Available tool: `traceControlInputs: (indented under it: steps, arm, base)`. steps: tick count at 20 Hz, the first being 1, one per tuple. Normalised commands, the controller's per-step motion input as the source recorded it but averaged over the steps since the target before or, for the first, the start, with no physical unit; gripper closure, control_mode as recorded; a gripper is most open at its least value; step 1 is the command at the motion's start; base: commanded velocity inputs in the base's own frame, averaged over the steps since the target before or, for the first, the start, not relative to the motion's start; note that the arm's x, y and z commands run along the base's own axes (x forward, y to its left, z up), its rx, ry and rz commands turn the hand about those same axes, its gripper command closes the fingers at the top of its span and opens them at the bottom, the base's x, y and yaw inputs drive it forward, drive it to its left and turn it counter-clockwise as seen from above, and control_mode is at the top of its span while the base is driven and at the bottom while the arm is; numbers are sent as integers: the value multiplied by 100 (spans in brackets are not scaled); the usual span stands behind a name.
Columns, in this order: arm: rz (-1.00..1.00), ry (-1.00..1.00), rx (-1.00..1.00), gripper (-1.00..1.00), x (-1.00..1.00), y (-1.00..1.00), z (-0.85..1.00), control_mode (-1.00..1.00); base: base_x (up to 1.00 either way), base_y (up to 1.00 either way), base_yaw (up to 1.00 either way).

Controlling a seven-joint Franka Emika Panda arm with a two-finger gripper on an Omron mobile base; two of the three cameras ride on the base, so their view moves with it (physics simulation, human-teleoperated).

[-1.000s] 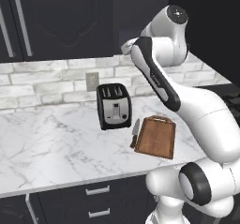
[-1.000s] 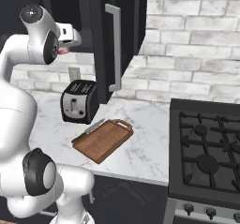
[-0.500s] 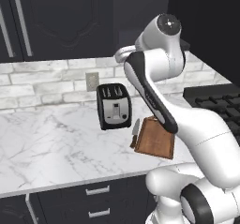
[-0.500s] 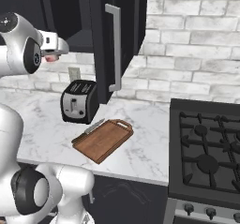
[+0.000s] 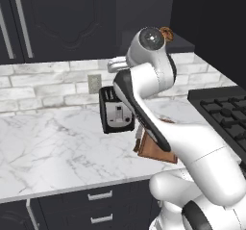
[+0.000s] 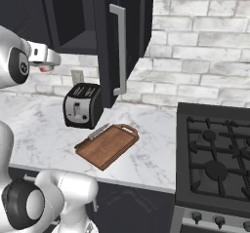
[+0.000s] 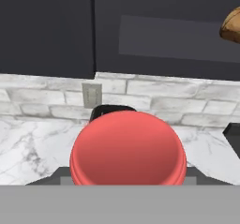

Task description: Pick the bread, place it on the cutting board, pick the jam, place it on the counter, and close the cabinet.

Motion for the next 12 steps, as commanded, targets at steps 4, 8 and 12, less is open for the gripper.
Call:
traceControlInputs:
  steps: [4, 8, 12]
  arm:
    - [-10, 0, 0, 100, 0, 20, -36, -100]
    - [-8, 0, 0, 100, 9, 21, -31, -100]
    - [-5, 0, 0, 100, 32, 27, -24, -100]
  base:
    - [0, 0, 0]
    - [0, 0, 0]
    - [0, 0, 0]
